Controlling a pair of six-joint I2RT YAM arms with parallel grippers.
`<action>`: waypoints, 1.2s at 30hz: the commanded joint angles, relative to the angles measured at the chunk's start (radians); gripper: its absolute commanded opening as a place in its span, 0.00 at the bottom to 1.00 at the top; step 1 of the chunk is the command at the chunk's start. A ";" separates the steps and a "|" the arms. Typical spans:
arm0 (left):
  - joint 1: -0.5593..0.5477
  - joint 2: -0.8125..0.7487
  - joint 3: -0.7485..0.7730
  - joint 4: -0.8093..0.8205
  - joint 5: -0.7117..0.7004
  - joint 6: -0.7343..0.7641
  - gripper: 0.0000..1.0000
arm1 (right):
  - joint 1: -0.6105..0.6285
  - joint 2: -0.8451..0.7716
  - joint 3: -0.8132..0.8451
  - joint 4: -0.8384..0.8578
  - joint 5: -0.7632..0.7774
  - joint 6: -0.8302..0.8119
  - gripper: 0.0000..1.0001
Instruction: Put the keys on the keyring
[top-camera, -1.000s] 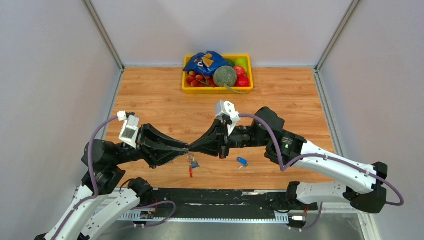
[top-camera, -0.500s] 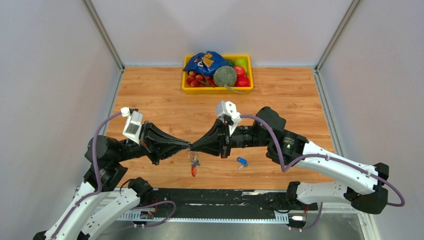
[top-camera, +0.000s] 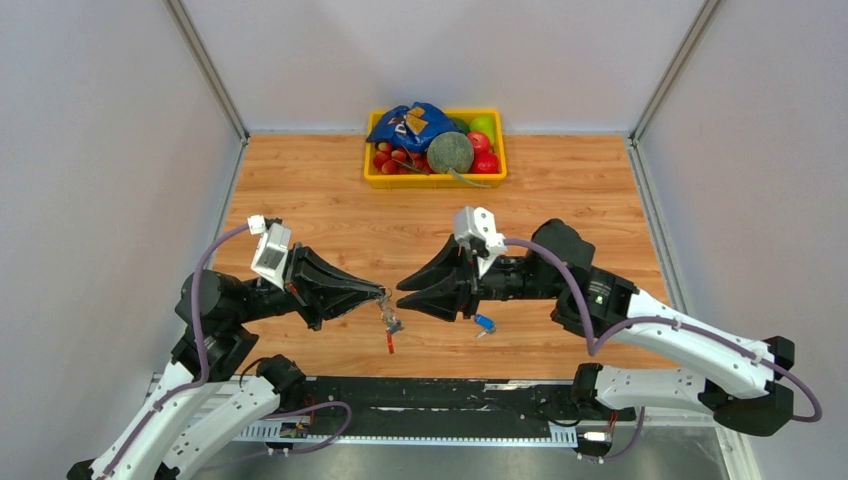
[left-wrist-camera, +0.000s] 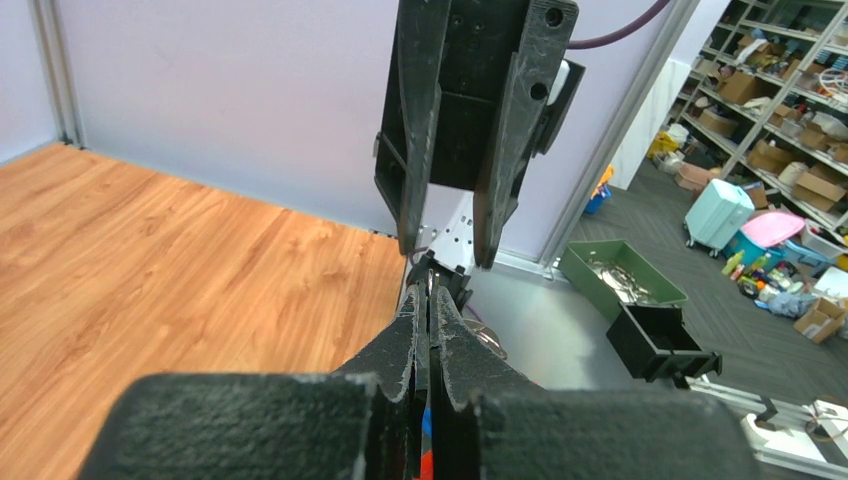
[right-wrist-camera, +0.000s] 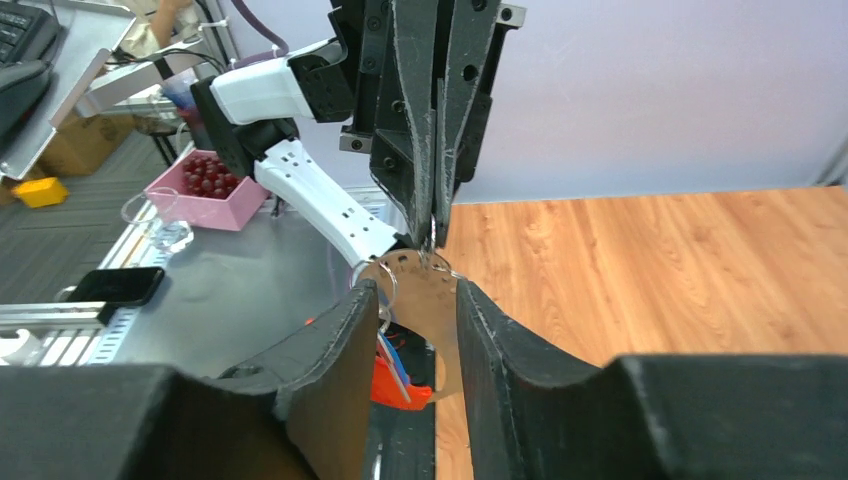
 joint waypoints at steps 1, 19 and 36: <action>0.000 -0.003 0.000 0.095 0.049 0.032 0.00 | 0.006 -0.093 -0.042 -0.038 0.103 -0.070 0.43; -0.002 -0.099 -0.176 0.311 0.289 0.421 0.00 | 0.005 -0.223 -0.301 -0.101 0.327 -0.130 0.58; -0.001 -0.053 -0.164 0.184 0.193 0.557 0.00 | -0.039 -0.207 -0.370 -0.187 0.782 0.093 0.71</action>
